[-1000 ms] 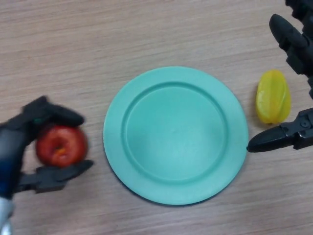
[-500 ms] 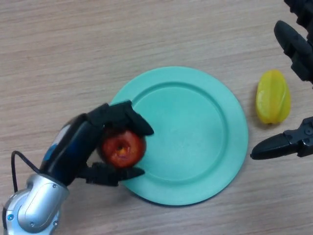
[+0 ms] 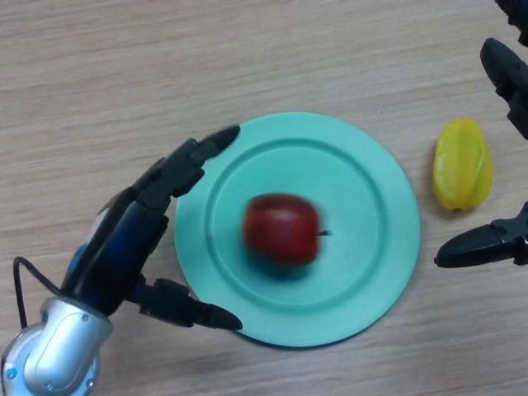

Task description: Pick up the red apple and place it on the plate

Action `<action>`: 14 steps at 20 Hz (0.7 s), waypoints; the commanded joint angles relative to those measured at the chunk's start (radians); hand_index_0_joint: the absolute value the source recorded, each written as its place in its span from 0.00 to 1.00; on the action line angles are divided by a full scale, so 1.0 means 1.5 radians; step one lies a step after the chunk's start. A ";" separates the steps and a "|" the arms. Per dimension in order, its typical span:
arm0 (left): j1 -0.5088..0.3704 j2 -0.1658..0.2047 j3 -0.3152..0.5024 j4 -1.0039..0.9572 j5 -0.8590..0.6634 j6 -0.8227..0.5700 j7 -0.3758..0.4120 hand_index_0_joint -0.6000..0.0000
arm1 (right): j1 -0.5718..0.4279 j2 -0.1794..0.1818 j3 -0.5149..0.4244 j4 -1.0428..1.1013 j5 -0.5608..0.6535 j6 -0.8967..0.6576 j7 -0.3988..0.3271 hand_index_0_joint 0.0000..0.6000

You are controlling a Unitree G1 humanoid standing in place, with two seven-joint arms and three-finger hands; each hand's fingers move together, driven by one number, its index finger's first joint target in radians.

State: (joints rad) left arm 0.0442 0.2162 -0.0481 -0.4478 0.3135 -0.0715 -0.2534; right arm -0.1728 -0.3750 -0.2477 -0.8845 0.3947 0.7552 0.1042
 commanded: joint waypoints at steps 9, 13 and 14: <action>0.003 0.026 0.230 -0.293 -0.341 0.215 0.025 1.00 | -0.025 -0.013 -0.031 -0.035 0.024 -0.074 0.011 0.00; 0.006 0.029 0.249 -0.298 -0.355 0.222 0.017 1.00 | -0.027 -0.017 -0.035 -0.031 0.034 -0.081 0.006 0.00; 0.006 0.030 0.251 -0.298 -0.356 0.222 0.016 1.00 | -0.027 -0.017 -0.034 -0.031 0.036 -0.081 0.005 0.00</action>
State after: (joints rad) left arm 0.0627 0.2249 0.2478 -0.8361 -0.1971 0.3503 -0.2301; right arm -0.1807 -0.3752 -0.2440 -0.8857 0.3954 0.7553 0.1178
